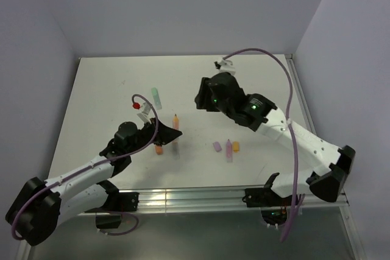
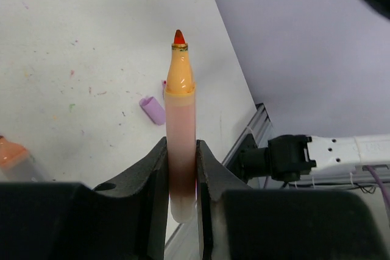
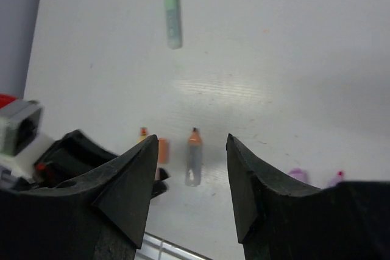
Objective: Insert the pens into the pen caps
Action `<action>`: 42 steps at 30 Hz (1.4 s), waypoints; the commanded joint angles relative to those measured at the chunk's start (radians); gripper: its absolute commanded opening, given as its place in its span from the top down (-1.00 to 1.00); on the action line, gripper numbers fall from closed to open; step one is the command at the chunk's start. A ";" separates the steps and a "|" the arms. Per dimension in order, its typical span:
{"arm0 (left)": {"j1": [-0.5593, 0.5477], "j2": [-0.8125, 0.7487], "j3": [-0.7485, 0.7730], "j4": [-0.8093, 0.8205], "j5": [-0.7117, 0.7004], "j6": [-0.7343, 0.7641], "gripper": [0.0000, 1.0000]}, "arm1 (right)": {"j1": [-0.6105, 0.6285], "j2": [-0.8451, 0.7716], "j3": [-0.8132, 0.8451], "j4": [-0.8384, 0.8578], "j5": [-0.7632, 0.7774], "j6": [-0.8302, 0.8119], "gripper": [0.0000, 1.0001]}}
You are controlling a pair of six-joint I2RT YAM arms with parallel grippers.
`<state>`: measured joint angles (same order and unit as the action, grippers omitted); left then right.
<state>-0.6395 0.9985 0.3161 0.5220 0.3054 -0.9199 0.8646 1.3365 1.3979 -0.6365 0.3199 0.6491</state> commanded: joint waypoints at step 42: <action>-0.005 -0.202 0.359 -0.470 0.190 0.156 0.99 | -0.315 -0.105 -0.789 0.135 -0.053 0.119 0.10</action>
<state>-0.6415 0.7963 0.6510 0.0235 0.4747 -0.7788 0.5610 1.2438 0.6258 -0.5301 0.2573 0.7792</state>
